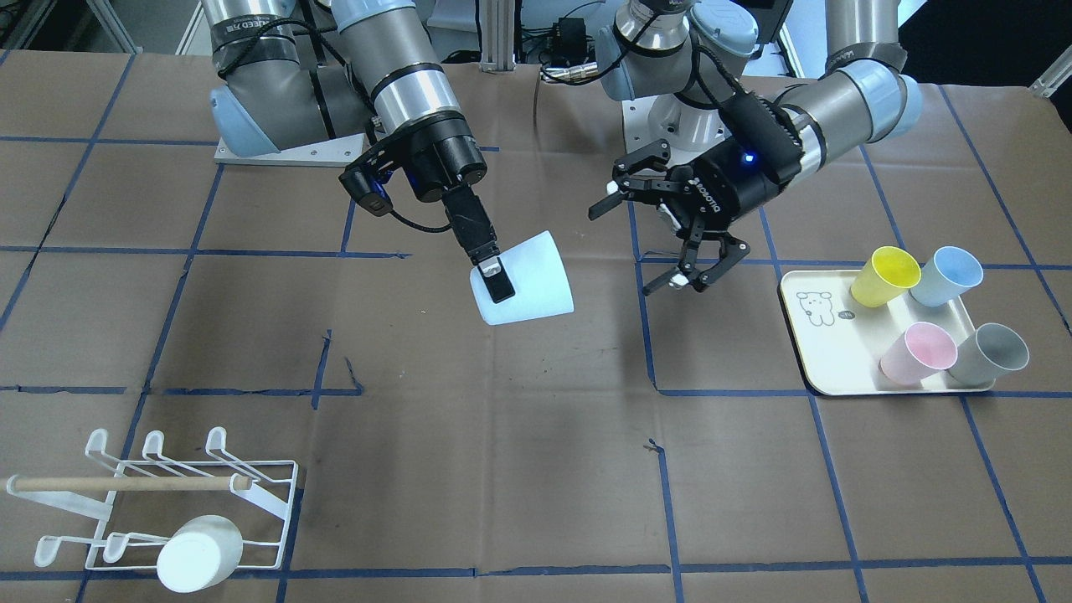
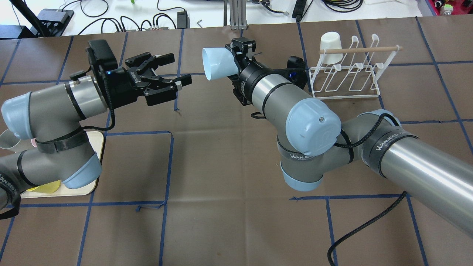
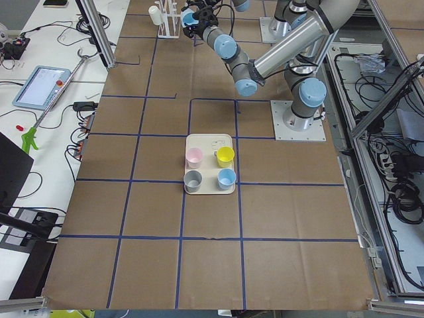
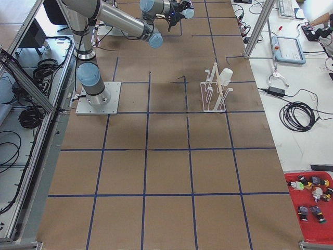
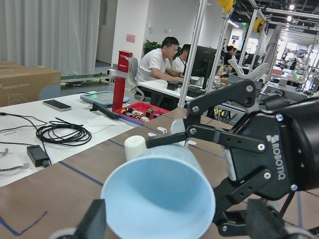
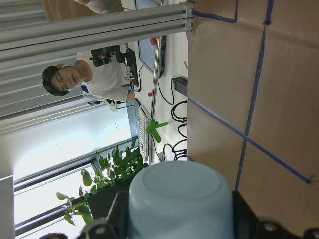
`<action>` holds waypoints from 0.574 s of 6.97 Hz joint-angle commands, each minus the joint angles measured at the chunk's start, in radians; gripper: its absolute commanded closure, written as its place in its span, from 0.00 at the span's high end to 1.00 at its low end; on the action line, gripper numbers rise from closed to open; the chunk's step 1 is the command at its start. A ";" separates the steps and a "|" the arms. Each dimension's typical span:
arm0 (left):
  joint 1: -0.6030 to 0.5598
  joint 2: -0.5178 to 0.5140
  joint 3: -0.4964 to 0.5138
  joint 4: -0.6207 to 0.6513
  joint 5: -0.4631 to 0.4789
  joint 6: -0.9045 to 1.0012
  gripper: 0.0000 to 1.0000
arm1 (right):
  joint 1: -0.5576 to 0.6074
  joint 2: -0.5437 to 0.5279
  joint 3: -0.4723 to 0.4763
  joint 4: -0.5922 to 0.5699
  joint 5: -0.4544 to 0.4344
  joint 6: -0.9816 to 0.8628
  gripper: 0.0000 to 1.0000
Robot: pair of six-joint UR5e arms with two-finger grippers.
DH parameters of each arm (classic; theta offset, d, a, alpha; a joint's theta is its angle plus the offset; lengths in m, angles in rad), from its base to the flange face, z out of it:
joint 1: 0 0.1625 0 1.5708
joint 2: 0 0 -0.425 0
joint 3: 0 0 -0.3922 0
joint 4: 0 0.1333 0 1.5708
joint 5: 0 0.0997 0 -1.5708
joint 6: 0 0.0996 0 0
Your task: Transfer IKEA cup to right arm and place on rack
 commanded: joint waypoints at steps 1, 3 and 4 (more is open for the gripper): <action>0.039 -0.004 0.035 -0.030 0.168 -0.127 0.99 | -0.122 0.023 -0.009 -0.036 -0.001 -0.137 0.17; 0.014 -0.013 0.165 -0.224 0.499 -0.248 0.99 | -0.229 0.026 -0.027 -0.037 0.015 -0.448 0.17; -0.043 -0.013 0.259 -0.415 0.691 -0.260 0.99 | -0.280 0.029 -0.047 -0.037 0.015 -0.632 0.15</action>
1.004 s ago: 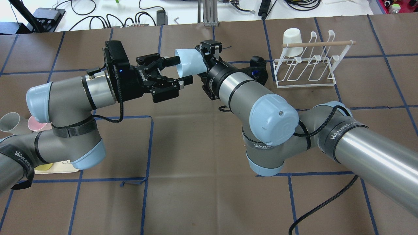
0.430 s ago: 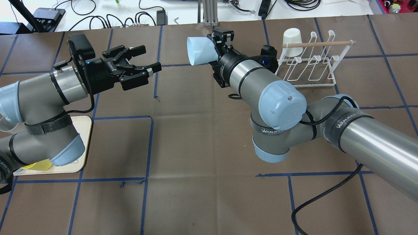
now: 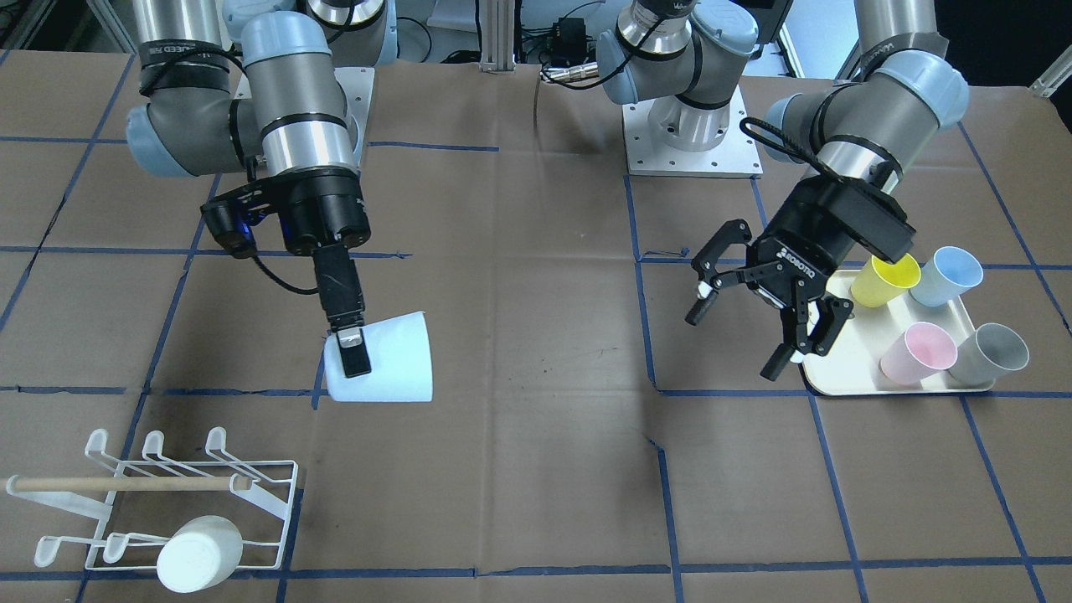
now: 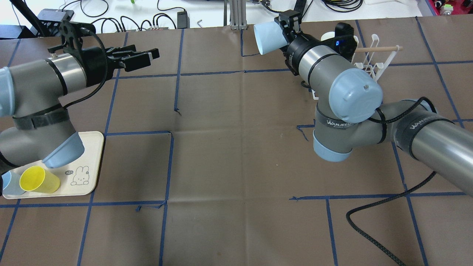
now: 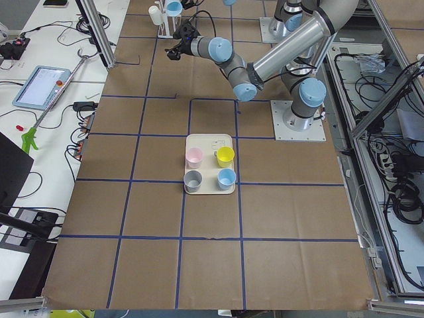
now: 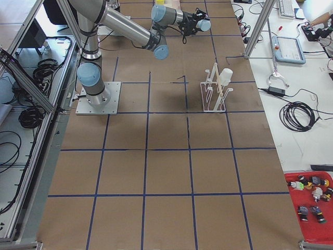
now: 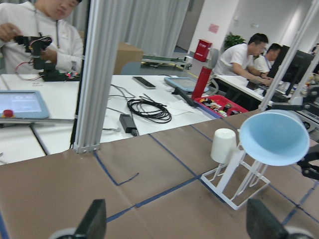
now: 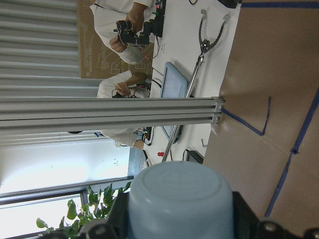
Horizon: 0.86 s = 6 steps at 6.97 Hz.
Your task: Transfer IKEA cup to right arm and place on rack
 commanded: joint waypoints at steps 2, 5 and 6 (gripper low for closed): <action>-0.171 -0.004 0.347 -0.731 0.564 -0.121 0.99 | -0.134 0.015 -0.022 0.000 -0.008 -0.448 0.10; -0.229 -0.003 0.487 -1.213 0.757 -0.203 0.99 | -0.252 0.064 -0.024 -0.004 -0.128 -0.948 0.09; -0.258 0.019 0.487 -1.228 0.773 -0.221 0.99 | -0.283 0.084 -0.039 -0.015 -0.125 -1.030 0.07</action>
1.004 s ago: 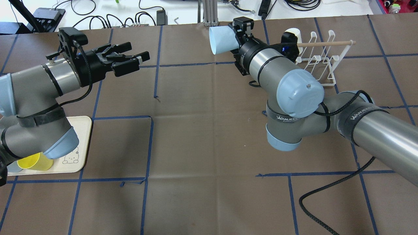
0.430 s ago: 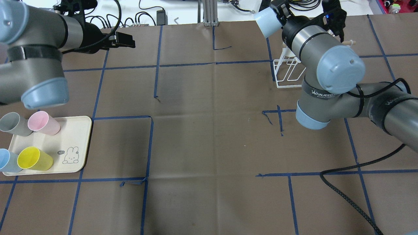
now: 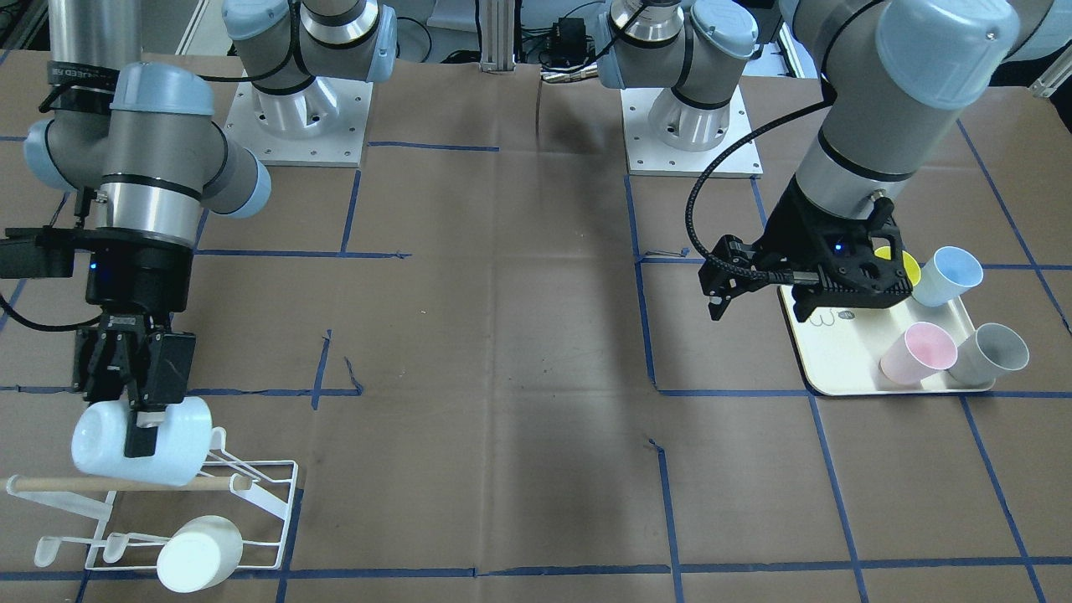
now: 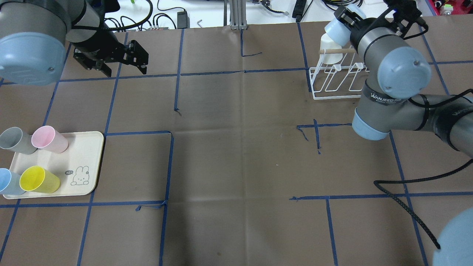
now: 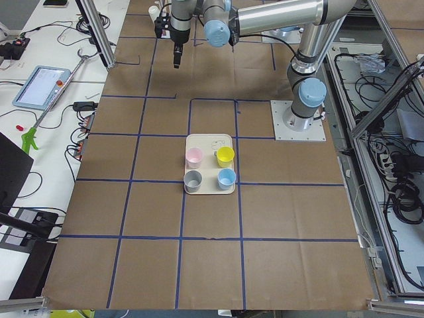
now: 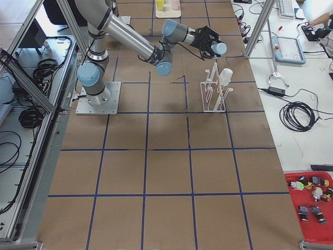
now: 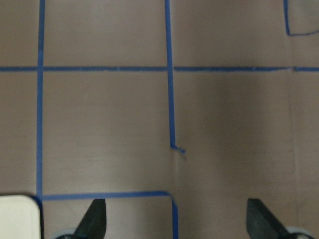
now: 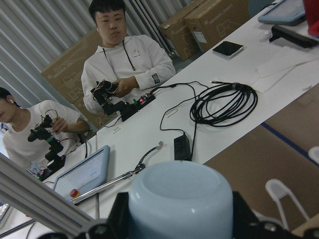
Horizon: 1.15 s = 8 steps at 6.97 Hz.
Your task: Transfer IKEA cup to right arm and place on rack
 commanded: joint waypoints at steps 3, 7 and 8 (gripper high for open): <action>-0.043 0.092 -0.019 -0.087 0.031 -0.054 1.00 | -0.075 0.129 -0.123 -0.114 -0.012 -0.325 0.07; -0.023 0.103 -0.021 -0.090 0.030 -0.054 1.00 | -0.149 0.261 -0.166 -0.282 0.060 -0.421 0.07; -0.023 0.105 -0.021 -0.090 0.030 -0.054 1.00 | -0.150 0.290 -0.166 -0.299 0.060 -0.424 0.07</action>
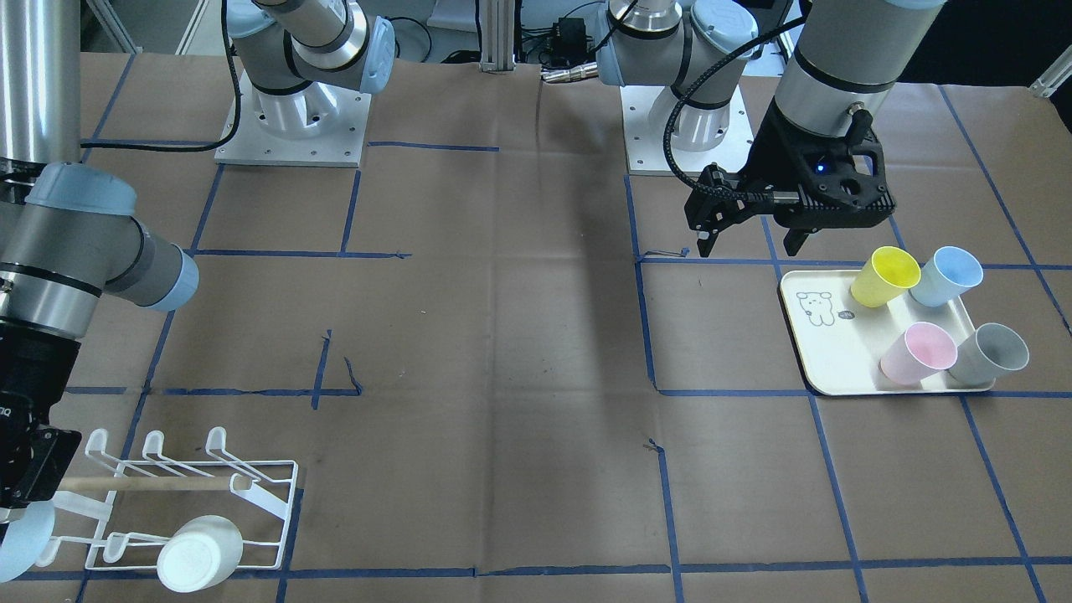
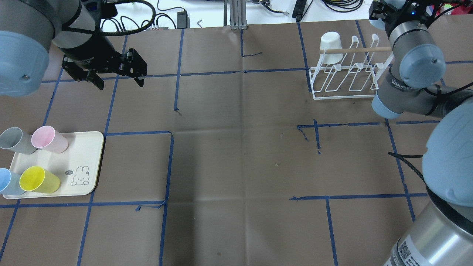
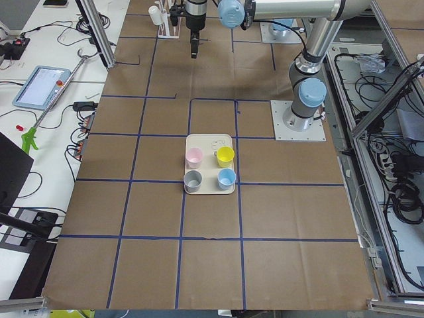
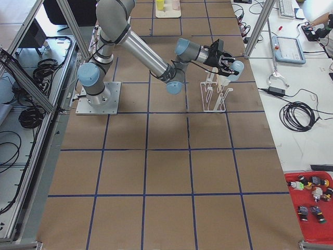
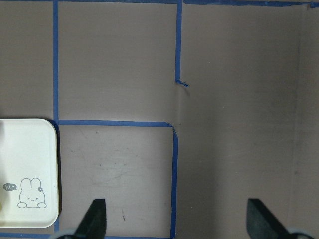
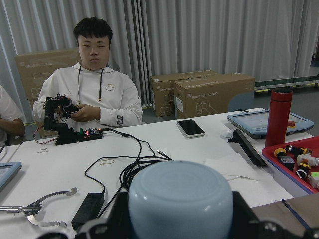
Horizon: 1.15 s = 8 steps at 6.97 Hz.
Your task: Transfer IKEA cup to right arm and place on rack
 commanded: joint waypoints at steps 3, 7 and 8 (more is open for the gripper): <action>-0.001 0.002 0.000 0.000 -0.001 -0.029 1.00 | -0.017 0.088 -0.022 -0.075 0.007 -0.006 0.07; -0.007 0.002 -0.001 -0.002 0.000 -0.063 1.00 | -0.017 0.108 0.024 -0.093 0.007 -0.003 0.09; -0.007 0.002 -0.001 -0.002 -0.001 -0.063 1.00 | -0.017 0.106 0.032 -0.093 0.002 -0.007 0.19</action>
